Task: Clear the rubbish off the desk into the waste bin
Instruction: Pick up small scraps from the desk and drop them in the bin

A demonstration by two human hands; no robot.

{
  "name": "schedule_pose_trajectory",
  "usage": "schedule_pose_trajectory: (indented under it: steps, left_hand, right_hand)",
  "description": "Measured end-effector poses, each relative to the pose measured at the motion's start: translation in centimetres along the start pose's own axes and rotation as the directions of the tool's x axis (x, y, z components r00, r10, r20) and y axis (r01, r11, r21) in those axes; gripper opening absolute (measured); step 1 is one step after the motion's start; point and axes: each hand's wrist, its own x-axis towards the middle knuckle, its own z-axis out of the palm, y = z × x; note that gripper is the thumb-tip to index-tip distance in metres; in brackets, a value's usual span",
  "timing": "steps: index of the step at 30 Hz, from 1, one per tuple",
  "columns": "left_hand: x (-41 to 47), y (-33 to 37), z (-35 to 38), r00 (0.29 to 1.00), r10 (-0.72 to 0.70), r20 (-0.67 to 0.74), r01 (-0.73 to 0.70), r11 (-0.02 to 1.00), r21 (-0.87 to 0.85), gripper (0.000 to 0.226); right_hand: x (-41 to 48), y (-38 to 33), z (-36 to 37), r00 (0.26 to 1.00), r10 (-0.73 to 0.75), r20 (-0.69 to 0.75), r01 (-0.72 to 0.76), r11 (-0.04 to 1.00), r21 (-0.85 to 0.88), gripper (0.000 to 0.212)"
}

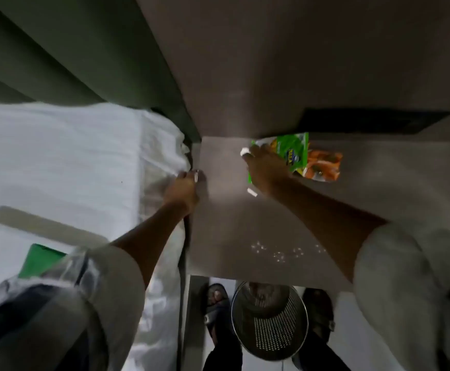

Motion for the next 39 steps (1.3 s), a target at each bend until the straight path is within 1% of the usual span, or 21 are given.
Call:
schedule_pose_trajectory:
  steps: [4,7,8,11,13,14,15,17,18,19,21,23,24,26,28,29,30,32,34,37,39]
  left_hand:
    - [4.5,-1.2,4.4,0.998,-0.061,-0.018,0.061,0.998,0.007,0.038]
    - [6.0,-2.7,8.3,0.999,0.001,0.051,-0.004,0.998,0.067,0.03]
    - [6.0,-3.2,9.1,0.999,0.03,0.028,-0.032,0.996,0.083,0.027]
    - [6.0,-4.7,10.8,0.999,0.027,-0.037,-0.023,0.995,0.095,0.024]
    - [5.3,-5.1,11.4,0.996,-0.019,-0.084,0.021,0.999,0.029,0.024]
    - [4.5,-5.1,11.8,0.988,-0.054,-0.148,0.046,0.997,-0.055,0.025]
    - [3.4,-5.0,12.4,0.964,-0.074,-0.256,0.035,0.987,-0.154,0.026]
    - [0.0,-4.5,13.6,0.87,-0.034,-0.493,-0.09,0.97,-0.227,0.025]
    - [-1.8,-4.5,14.1,0.834,-0.03,-0.552,-0.127,0.961,-0.244,0.022]
    - [-3.4,-4.5,14.3,0.845,-0.067,-0.531,-0.126,0.94,-0.318,0.019]
    - [-6.0,-4.5,14.4,0.896,-0.16,-0.414,-0.07,0.87,-0.488,0.018]
    - [-9.1,-4.0,14.7,0.945,-0.114,-0.307,-0.07,0.845,-0.53,0.019]
    - [-11.4,-3.4,15.3,0.966,-0.052,-0.254,-0.091,0.85,-0.519,0.019]
    - [-17.3,-2.1,17.3,0.999,0.034,-0.035,-0.047,0.879,-0.474,0.022]
    - [-23.0,-1.0,19.4,0.985,0.011,0.173,0.068,0.895,-0.441,0.025]
    - [-24.8,-0.6,19.9,0.974,-0.02,0.227,0.122,0.886,-0.448,0.025]
    - [-25.7,0.0,20.1,0.969,-0.039,0.244,0.151,0.874,-0.461,0.024]
    - [-25.9,1.1,20.3,0.971,-0.065,0.23,0.174,0.854,-0.491,0.023]
    - [-25.6,1.8,20.8,0.973,-0.074,0.217,0.176,0.846,-0.503,0.026]
    - [-26.6,1.6,22.4,0.973,-0.011,0.232,0.106,0.91,-0.4,0.026]
    - [-26.7,1.4,22.2,0.981,0.019,0.194,0.051,0.935,-0.35,0.024]
  right_hand:
    - [4.6,-1.0,5.5,0.993,0.044,0.109,-0.043,0.999,-0.018,0.052]
    - [6.1,-1.9,9.8,0.979,0.082,0.184,-0.078,0.997,-0.027,0.04]
    - [6.2,-2.1,10.6,0.982,0.086,0.171,-0.083,0.996,-0.022,0.037]
    - [6.3,-3.4,12.6,0.991,0.085,0.106,-0.083,0.996,-0.021,0.034]
    - [6.0,-3.9,13.4,0.995,0.082,0.048,-0.081,0.996,-0.03,0.033]
    - [5.6,-4.1,13.9,0.996,0.085,0.026,-0.085,0.996,-0.017,0.034]
    - [5.0,-4.3,14.3,0.996,0.089,0.021,-0.089,0.996,-0.001,0.037]
    - [2.9,-5.0,15.4,0.995,0.101,0.025,-0.102,0.994,0.049,0.043]
    - [1.7,-5.5,15.8,0.994,0.107,0.025,-0.109,0.99,0.088,0.044]
    - [0.4,-6.1,15.9,0.992,0.123,0.023,-0.125,0.979,0.164,0.044]
    - [-2.1,-7.2,15.5,0.985,0.173,0.022,-0.168,0.905,0.391,0.036]
    - [-5.6,-8.1,14.9,0.973,0.226,0.036,-0.211,0.823,0.528,0.025]
    - [-8.1,-8.4,14.8,0.967,0.246,0.068,-0.241,0.796,0.555,0.024]
    - [-14.5,-8.9,15.0,0.939,0.282,0.197,-0.343,0.748,0.567,0.02]
    - [-20.5,-9.1,15.3,0.855,0.37,0.364,-0.518,0.636,0.572,0.014]
    - [-22.5,-8.9,15.5,0.808,0.416,0.417,-0.589,0.567,0.577,0.013]
    - [-23.7,-8.7,15.9,0.782,0.442,0.439,-0.623,0.523,0.582,0.015]
    - [-24.8,-7.9,16.9,0.776,0.444,0.448,-0.629,0.499,0.596,0.017]
    - [-25.4,-7.3,17.8,0.787,0.425,0.447,-0.616,0.526,0.586,0.018]
    - [-27.7,-6.3,19.1,0.816,0.427,0.389,-0.577,0.605,0.549,0.018]
    - [-28.9,-5.0,19.0,0.81,0.464,0.36,-0.584,0.578,0.57,0.013]
